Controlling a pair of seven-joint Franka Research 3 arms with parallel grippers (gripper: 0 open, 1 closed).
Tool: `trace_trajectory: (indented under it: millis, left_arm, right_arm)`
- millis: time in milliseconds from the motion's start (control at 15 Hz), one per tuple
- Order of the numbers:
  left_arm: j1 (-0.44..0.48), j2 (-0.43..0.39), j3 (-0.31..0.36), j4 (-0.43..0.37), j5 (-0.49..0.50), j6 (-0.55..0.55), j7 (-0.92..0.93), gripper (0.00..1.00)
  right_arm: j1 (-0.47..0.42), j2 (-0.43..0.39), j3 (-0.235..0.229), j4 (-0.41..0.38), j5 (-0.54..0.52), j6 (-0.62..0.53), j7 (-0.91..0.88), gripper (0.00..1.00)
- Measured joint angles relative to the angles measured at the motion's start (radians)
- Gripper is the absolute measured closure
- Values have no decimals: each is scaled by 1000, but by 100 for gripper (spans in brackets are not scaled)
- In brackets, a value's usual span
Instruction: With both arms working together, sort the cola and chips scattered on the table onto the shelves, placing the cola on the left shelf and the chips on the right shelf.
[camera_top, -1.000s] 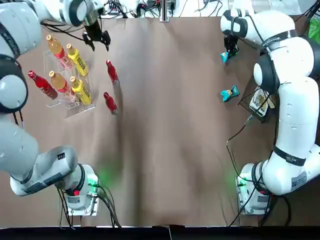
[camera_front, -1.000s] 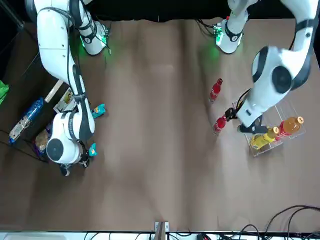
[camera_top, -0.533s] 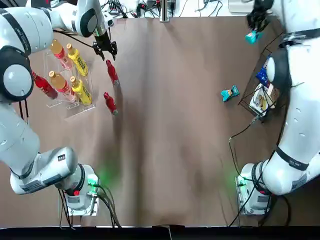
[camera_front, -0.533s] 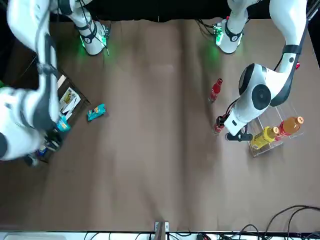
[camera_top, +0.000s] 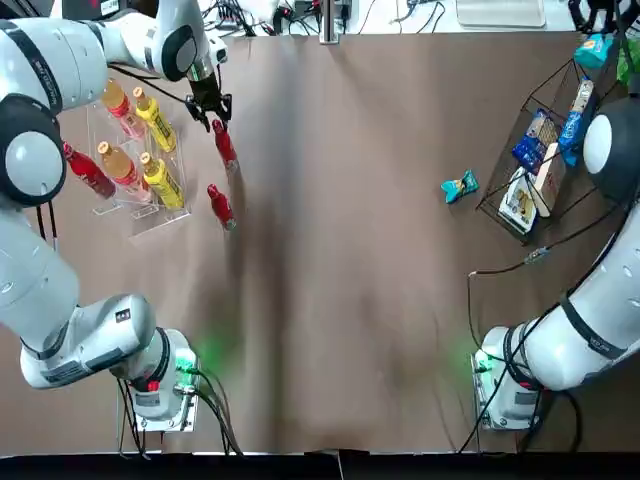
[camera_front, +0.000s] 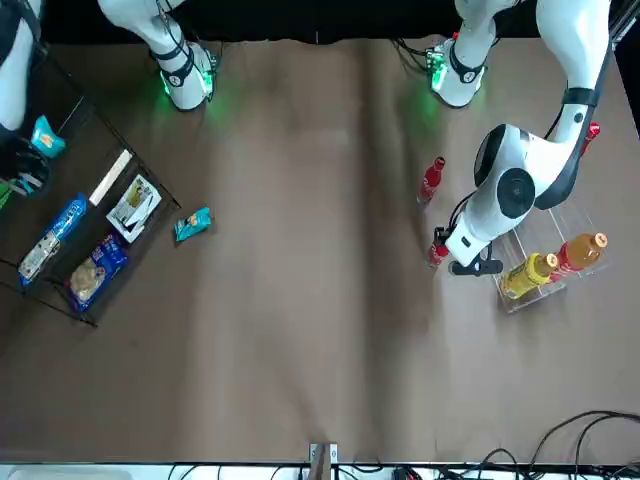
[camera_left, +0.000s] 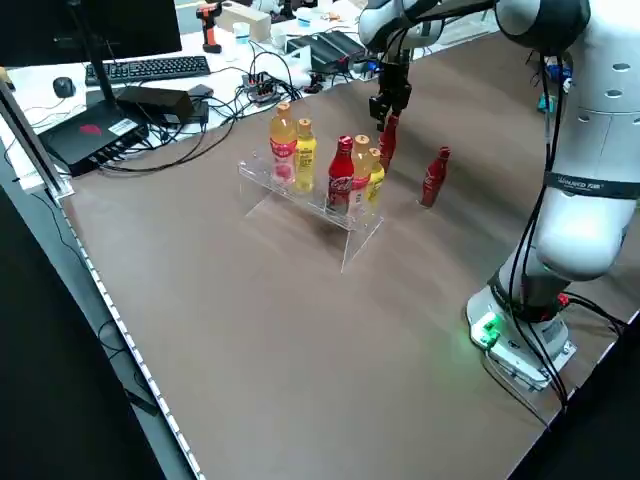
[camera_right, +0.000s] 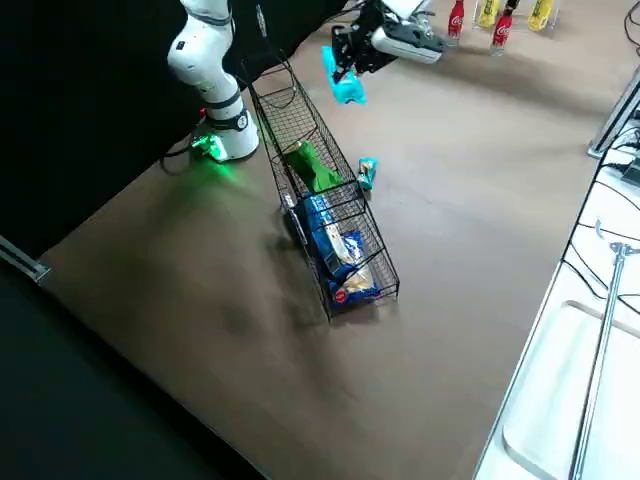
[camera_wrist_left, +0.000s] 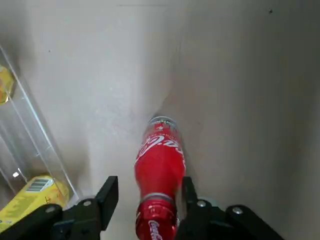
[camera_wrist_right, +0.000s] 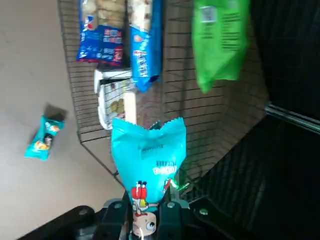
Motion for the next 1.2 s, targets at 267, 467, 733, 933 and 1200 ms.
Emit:
trace_trajectory:
  millis: [267, 467, 733, 933, 1200]
  left_arm:
    - [-7, -13, -1, -2, 0, -11, -29, 44]
    - [-17, -17, -2, -2, 0, -12, -41, 55]
    - [-18, -17, -1, -3, 0, -12, -42, 63]
    - [-18, -17, -2, -2, 0, -11, -42, 68]
    - [-14, -17, -1, 14, 0, -8, -43, 68]
  right_arm:
    - [-7, -2, -29, -13, -29, -19, -19, 79]
    - [-33, -2, -44, -48, -33, -43, -19, 79]
    - [-84, 1, -45, -89, -34, -4, -20, 79]
    - [-105, 1, -45, -93, -35, 26, -22, 78]
    - [-106, 1, -40, -94, -35, 29, -24, 71]
